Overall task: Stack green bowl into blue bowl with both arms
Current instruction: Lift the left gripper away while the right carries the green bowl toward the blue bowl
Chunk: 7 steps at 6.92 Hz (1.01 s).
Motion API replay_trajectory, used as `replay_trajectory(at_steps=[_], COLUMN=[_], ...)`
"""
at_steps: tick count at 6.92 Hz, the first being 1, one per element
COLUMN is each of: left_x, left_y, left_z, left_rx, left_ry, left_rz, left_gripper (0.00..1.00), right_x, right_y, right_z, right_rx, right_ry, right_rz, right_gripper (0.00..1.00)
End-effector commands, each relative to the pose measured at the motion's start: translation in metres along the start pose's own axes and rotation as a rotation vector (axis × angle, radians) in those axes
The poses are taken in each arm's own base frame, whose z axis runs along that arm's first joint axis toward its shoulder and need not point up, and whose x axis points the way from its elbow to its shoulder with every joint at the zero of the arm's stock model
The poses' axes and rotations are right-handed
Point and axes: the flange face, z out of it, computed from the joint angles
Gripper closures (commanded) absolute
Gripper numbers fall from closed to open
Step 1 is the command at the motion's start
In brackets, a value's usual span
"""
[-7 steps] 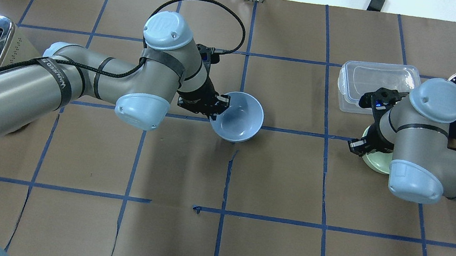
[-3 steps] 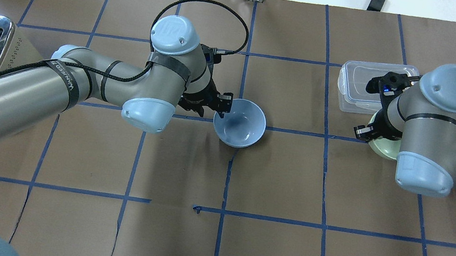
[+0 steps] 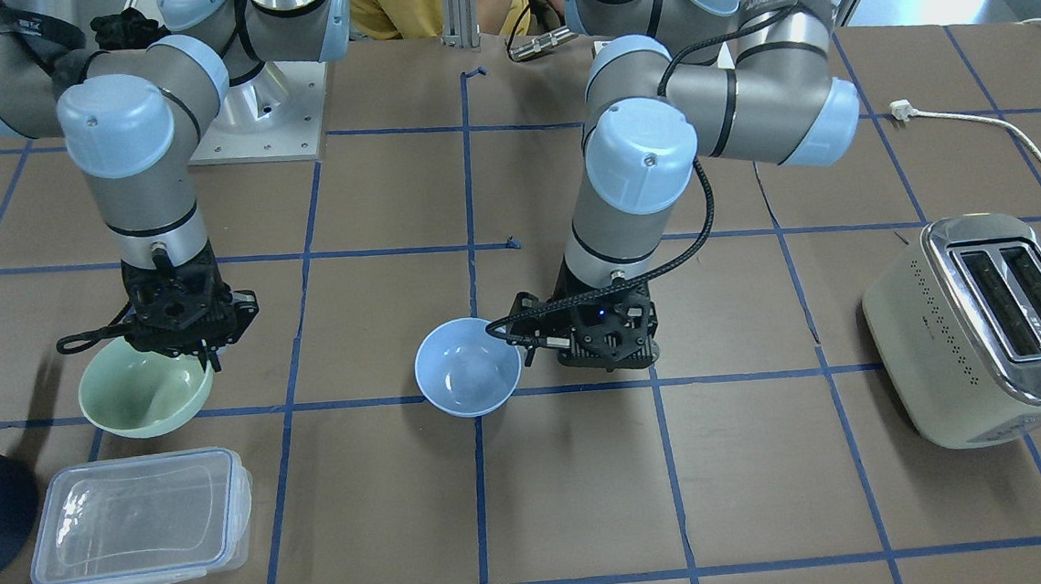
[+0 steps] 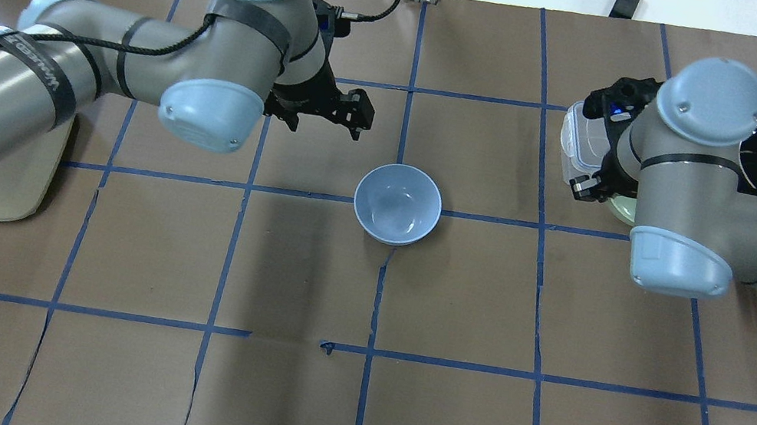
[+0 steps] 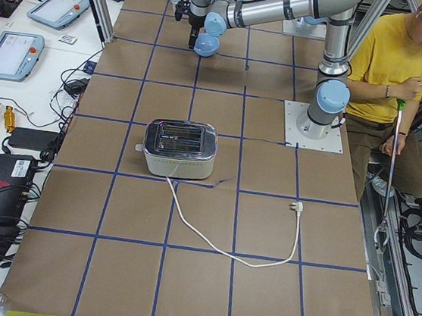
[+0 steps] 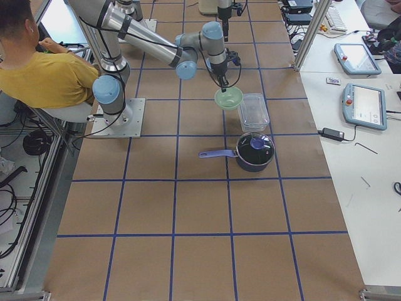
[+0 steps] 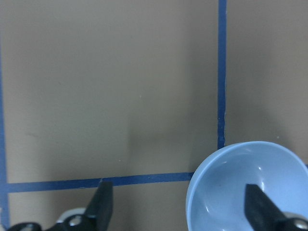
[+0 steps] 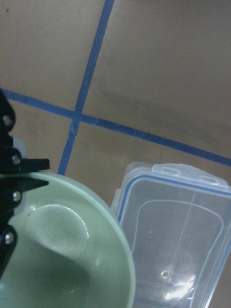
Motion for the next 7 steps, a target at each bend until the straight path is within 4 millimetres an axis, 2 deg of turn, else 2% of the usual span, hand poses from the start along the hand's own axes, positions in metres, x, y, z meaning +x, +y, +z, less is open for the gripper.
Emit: replay_trajectory(at_steps=[1, 2, 3, 5, 6, 7], left_x=[-0.058, -0.066, -0.066, -0.068, -0.068, -0.071], left_y=[0.014, 0.036, 0.049, 0.051, 0.049, 0.052], left_z=[-0.088, -0.133, -0.158, -0.166, -0.164, -0.164], left_rx=[-0.072, -0.079, -0.06, -0.048, -0.052, -0.073], left_ry=[-0.031, -0.039, -0.041, -0.044, -0.043, -0.043], left_rz=[0.052, 0.034, 0.031, 0.015, 0.01, 0.003], left_gripper=[0.0, 0.0, 0.0, 0.0, 0.0, 0.0], right_x=[-0.066, -0.102, -0.144, -0.21, -0.233, -0.259], right_y=[-0.049, -0.074, -0.092, -0.112, -0.113, -0.106], right_z=[-0.051, -0.061, -0.057, -0.043, -0.041, -0.034], right_rx=[-0.027, -0.047, -0.053, -0.077, -0.086, -0.11], right_ry=[-0.018, -0.041, -0.068, -0.129, -0.131, -0.132], right_rz=[0.096, 0.179, 0.252, 0.388, 0.376, 0.362], right_gripper=[1.0, 1.0, 1.0, 1.0, 1.0, 1.0])
